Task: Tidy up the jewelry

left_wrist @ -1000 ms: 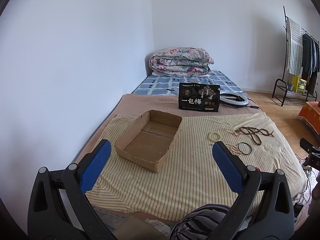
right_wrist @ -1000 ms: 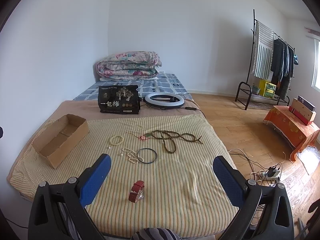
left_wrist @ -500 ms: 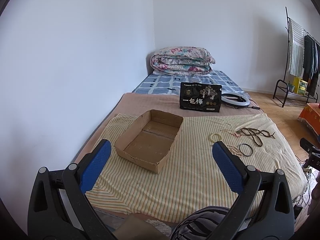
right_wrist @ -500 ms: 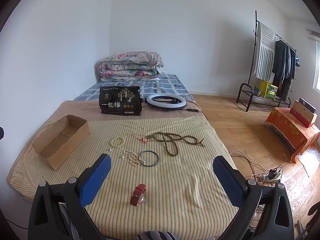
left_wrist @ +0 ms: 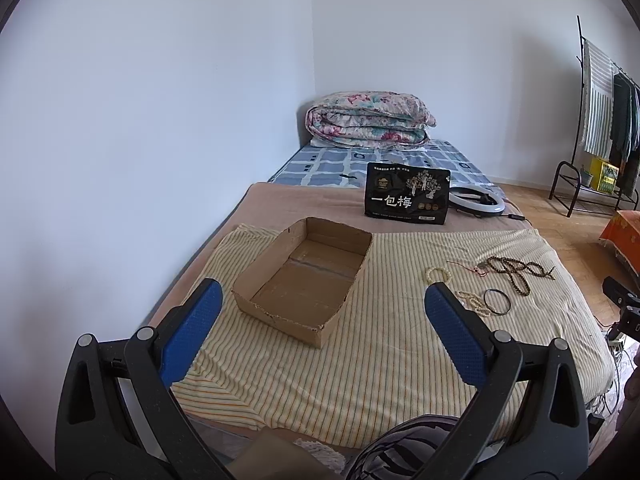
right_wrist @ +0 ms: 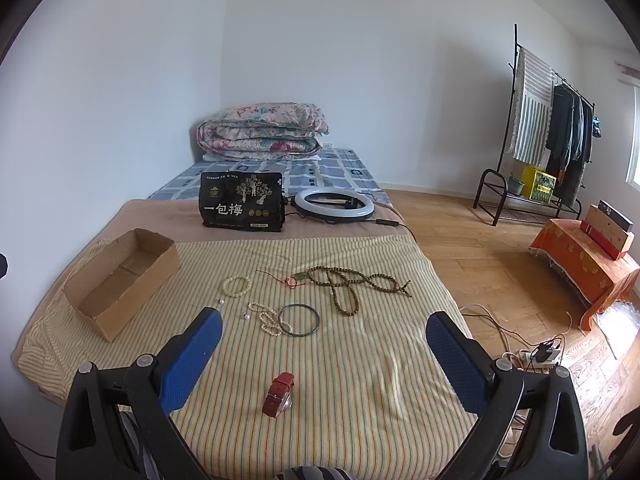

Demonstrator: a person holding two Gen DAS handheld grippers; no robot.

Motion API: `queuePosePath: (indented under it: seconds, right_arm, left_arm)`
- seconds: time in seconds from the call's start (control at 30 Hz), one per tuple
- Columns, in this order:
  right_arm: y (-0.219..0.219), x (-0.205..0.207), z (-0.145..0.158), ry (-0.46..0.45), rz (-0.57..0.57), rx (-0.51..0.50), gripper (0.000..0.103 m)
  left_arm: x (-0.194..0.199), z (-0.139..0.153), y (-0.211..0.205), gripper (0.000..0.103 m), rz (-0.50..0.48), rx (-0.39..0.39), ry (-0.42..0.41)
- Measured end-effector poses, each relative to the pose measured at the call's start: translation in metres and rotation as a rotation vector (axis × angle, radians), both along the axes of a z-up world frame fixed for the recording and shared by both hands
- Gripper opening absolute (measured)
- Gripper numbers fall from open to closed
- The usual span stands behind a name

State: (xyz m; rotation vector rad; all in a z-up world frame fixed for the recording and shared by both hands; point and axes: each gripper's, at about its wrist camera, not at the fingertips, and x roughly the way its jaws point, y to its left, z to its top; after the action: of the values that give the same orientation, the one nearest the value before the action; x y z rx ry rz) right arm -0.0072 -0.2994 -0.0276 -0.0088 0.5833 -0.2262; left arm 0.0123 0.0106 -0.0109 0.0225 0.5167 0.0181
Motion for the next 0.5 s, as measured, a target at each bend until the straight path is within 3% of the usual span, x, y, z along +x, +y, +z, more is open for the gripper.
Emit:
queuePosePath:
  seconds: [0.5]
  right_arm:
    - [-0.010, 0.010, -0.008, 0.029, -0.012, 0.021, 0.103]
  left_arm:
    - [0.015, -0.011, 0.002, 0.103, 0.021, -0.002, 0.025]
